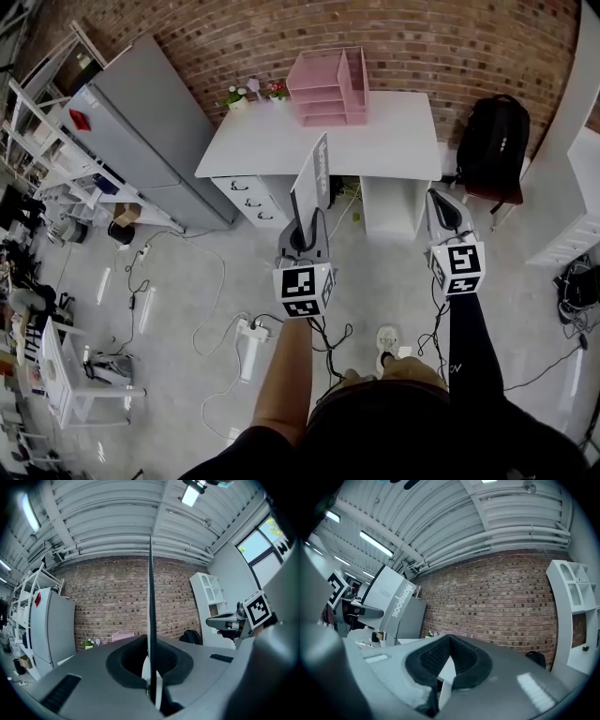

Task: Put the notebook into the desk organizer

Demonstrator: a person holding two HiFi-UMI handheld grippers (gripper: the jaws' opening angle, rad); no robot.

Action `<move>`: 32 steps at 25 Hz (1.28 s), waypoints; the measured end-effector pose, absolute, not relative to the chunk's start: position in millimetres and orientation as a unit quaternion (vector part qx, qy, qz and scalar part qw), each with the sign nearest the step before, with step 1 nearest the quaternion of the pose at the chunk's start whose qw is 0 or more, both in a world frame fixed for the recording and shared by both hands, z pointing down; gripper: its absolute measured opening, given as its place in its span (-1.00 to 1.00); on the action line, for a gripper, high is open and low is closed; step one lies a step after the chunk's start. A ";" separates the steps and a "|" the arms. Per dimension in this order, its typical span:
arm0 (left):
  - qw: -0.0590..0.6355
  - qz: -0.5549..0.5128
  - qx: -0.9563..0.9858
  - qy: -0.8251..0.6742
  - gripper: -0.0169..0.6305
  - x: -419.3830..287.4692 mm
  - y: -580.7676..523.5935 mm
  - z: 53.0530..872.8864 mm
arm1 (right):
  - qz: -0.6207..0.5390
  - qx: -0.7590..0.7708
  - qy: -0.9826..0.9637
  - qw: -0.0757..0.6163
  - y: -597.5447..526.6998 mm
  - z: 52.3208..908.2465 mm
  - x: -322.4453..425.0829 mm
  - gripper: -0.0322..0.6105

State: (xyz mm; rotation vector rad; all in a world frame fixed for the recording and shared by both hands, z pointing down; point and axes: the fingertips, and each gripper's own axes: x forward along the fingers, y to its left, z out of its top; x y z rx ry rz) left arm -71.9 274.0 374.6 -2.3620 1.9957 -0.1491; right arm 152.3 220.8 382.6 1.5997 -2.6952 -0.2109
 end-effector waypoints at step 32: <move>0.017 -0.042 -0.747 0.664 -0.91 -77.2 69.3 380.8 | -0.107 0.462 -0.880 -0.009 9.6 378.8 124.9 -0.90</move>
